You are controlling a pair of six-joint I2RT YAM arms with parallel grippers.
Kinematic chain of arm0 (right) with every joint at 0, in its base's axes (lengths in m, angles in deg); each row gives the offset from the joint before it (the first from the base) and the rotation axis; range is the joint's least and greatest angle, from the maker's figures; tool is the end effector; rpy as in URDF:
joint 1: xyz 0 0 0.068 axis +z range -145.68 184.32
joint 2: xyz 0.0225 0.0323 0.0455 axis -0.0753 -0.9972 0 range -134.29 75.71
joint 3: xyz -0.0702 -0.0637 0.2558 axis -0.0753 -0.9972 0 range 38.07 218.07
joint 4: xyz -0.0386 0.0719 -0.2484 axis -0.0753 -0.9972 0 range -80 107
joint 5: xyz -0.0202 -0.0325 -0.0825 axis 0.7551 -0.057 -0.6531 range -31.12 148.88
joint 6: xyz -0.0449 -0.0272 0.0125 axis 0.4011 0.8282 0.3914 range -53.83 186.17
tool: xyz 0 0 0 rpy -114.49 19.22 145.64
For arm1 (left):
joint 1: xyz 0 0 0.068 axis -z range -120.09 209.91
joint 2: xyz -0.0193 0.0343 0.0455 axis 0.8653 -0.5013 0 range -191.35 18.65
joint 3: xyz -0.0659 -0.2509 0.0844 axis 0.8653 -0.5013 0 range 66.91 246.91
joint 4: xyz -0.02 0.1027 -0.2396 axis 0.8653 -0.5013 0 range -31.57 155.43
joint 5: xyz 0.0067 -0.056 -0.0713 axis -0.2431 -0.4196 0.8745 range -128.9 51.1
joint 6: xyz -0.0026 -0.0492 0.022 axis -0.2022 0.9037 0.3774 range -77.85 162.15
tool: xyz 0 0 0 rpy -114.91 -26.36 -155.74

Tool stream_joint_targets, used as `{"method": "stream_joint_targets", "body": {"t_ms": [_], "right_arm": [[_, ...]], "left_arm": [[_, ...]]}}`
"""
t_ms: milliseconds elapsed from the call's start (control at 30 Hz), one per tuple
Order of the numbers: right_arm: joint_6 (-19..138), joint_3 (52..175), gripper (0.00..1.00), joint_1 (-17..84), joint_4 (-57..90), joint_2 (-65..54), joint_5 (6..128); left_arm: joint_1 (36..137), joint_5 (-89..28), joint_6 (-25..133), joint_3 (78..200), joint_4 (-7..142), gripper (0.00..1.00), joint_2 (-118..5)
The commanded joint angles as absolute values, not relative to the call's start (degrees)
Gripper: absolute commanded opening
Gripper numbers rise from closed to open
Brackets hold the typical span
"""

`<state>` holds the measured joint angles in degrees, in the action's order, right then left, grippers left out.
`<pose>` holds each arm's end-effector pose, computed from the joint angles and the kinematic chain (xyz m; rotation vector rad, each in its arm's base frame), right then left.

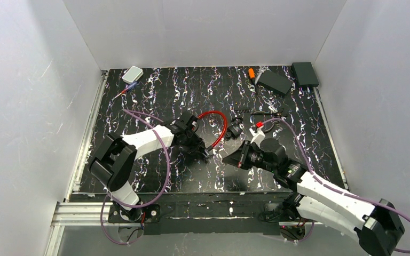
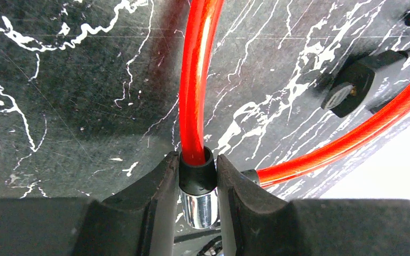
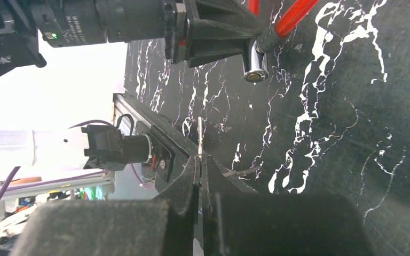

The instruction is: Unlock with the key

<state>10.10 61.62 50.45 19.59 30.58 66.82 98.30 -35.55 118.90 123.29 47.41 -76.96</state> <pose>0.1261 0.1382 0.2306 0.0796 2.1355 1.2783 0.2596 -0.2083 0.1756 -0.8942 2.6435 -0.7358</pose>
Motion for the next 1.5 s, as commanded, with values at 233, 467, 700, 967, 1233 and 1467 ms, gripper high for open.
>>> {"method": "stream_joint_targets", "body": {"t_ms": [233,467,700,967,1233,1467], "right_arm": [[5.36,56.58,0.01,50.37,39.86,20.39,70.61],[5.96,56.84,0.01,50.35,41.7,16.76,68.82],[5.99,56.93,0.01,50.31,43.82,13.12,68.66],[5.9,57.11,0.01,50.29,44.61,11.35,67.7],[5.31,57.15,0.01,50.28,44.85,10.15,66.66],[5.07,56.87,0.01,50.28,45.54,9.74,65.66]], "left_arm": [[97.76,-28.84,121.51,120.48,54.15,0.0,-72.31],[97.75,-27.86,122.55,119.82,55.48,0.0,-71.85],[97.7,-26.74,123.69,118.72,57.03,0.0,-71.3],[97.43,-25.28,125.12,117.29,59.67,0.0,-71.2],[97.42,-25.02,125.56,117.27,60.08,0.0,-70.89],[97.22,-24.99,125.65,116.83,60.33,0.0,-70.48]]}}
